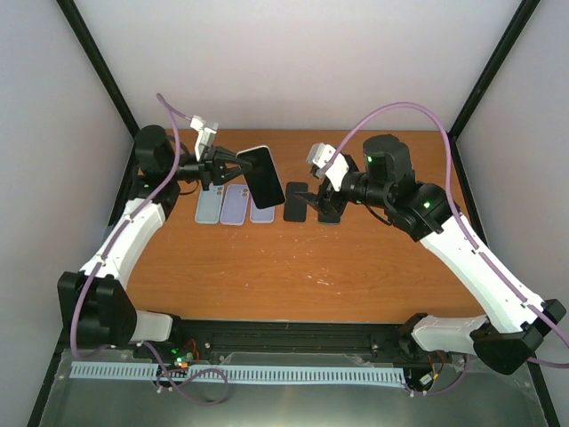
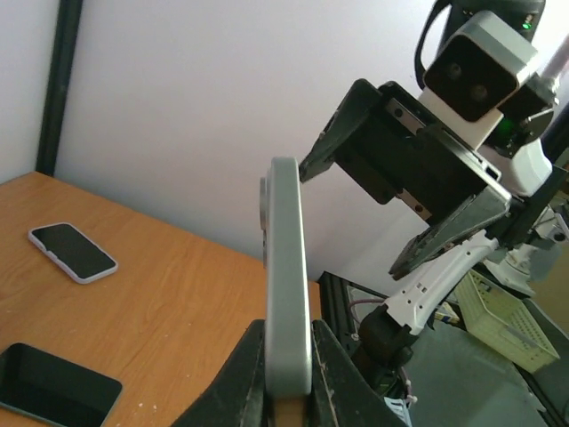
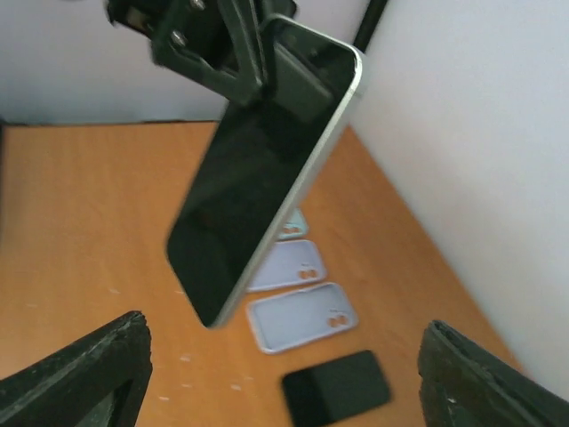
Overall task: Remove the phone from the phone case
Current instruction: Place the phone at the center of the board.
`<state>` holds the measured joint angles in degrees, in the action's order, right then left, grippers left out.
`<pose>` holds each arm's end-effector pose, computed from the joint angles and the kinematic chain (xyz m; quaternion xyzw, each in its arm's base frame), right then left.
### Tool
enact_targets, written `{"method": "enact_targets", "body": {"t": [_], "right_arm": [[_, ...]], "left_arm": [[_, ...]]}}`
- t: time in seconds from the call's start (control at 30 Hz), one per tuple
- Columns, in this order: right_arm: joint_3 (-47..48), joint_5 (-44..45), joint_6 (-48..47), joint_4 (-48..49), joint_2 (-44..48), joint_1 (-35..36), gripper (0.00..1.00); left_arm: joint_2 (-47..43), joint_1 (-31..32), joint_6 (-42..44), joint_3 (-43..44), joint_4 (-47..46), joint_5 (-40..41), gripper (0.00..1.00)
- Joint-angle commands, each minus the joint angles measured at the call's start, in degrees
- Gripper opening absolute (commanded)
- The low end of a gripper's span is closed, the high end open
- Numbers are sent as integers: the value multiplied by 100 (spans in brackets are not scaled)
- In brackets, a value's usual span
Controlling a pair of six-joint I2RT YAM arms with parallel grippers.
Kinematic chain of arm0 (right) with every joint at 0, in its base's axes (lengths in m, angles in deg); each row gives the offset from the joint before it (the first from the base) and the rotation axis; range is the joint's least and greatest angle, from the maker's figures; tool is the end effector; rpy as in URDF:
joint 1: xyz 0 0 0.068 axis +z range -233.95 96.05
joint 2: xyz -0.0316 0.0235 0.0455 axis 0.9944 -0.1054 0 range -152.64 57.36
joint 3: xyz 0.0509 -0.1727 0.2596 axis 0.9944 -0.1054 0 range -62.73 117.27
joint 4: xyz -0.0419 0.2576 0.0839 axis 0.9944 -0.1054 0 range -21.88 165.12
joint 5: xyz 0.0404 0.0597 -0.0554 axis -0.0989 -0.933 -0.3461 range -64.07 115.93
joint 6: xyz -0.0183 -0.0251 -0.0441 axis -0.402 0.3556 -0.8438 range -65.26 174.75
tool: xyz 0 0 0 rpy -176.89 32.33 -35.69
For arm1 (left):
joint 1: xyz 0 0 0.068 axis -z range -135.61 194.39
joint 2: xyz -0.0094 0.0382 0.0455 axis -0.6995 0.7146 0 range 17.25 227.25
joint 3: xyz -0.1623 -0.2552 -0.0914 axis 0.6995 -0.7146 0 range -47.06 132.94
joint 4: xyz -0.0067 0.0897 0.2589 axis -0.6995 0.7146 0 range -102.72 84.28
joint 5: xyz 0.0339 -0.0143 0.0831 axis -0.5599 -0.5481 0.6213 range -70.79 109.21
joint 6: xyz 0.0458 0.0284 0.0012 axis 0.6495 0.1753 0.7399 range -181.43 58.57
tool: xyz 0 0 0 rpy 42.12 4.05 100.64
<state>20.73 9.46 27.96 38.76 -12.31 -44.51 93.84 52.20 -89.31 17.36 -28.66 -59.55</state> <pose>0.1863 0.1663 0.4810 -0.5163 0.6461 0.1789 0.5329 0.2870 -0.0747 0.4230 0.3641 0.6009 -0.5856 0.4042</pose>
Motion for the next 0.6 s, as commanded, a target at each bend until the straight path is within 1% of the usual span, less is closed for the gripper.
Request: {"method": "enact_targets", "body": {"t": [0.0, 0.17, 0.27, 0.57], "right_arm": [[128, -1524, 1169, -267, -161, -265, 79], [65, -2174, 2159, 34, -344, -608, 71], [-32, -2538, 2631, 271, -429, -672, 67], [-154, -2813, 3293, 727, -765, -683, 57]], "left_arm": [[86, 251, 485, 379, 10, -137, 1], [131, 392, 468, 401, 4, -60, 1], [183, 435, 221, 380, -170, 31, 1], [286, 668, -132, 427, -440, 167, 1]]}}
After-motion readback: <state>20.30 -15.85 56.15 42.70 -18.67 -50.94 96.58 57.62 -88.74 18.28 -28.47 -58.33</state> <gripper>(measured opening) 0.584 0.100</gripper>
